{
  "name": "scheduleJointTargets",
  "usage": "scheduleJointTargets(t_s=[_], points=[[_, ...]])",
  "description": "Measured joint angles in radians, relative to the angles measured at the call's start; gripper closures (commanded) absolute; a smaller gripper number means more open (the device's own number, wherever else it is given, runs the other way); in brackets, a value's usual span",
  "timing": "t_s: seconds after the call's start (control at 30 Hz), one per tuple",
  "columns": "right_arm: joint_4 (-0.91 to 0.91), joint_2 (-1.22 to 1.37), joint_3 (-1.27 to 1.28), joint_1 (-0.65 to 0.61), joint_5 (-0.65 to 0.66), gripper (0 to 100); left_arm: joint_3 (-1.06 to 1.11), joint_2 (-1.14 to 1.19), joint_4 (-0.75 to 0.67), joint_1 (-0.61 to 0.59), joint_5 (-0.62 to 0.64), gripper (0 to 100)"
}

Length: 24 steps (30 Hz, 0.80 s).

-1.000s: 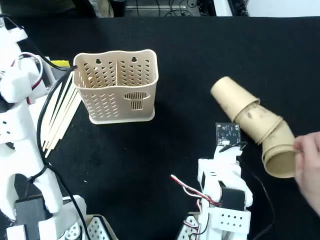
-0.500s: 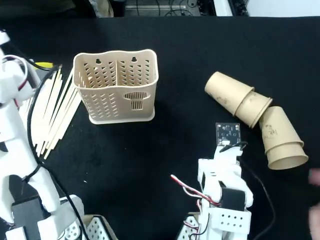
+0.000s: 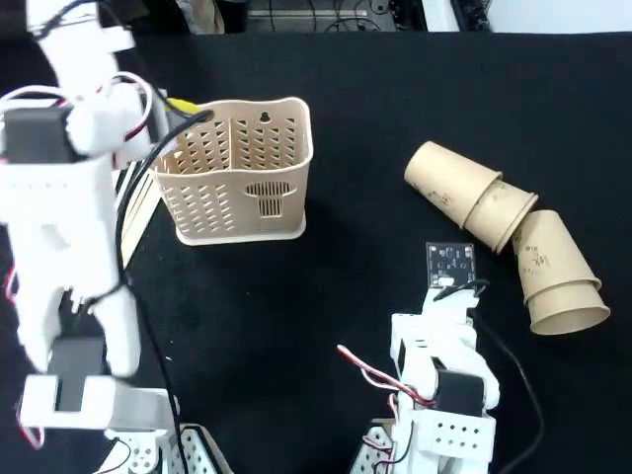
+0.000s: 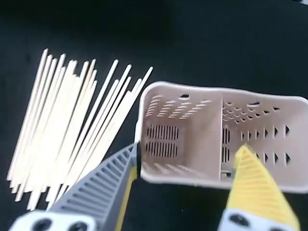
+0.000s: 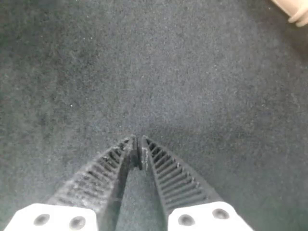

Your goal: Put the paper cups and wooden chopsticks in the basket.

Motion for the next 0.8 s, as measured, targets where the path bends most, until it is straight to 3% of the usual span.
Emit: scheduleJointTargets(t_s=[0.3,0.5,0.57,0.73,0.8], points=[[0.0,0.0,0.0,0.0,0.0,98.0,0.25,0.038,-0.002,0.008,-0.037,69],[0.0,0.0,0.0,0.0,0.0,98.0,0.5,-0.069,0.0,0.041,-0.074,94],[0.0,0.0,0.0,0.0,0.0,98.0,0.575,-0.103,0.0,0.066,-0.072,91],[0.0,0.0,0.0,0.0,0.0,98.0,0.758,-0.272,0.0,0.17,-0.08,67],[0.0,0.0,0.0,0.0,0.0,98.0,0.818,-0.358,0.0,0.221,-0.08,63]])
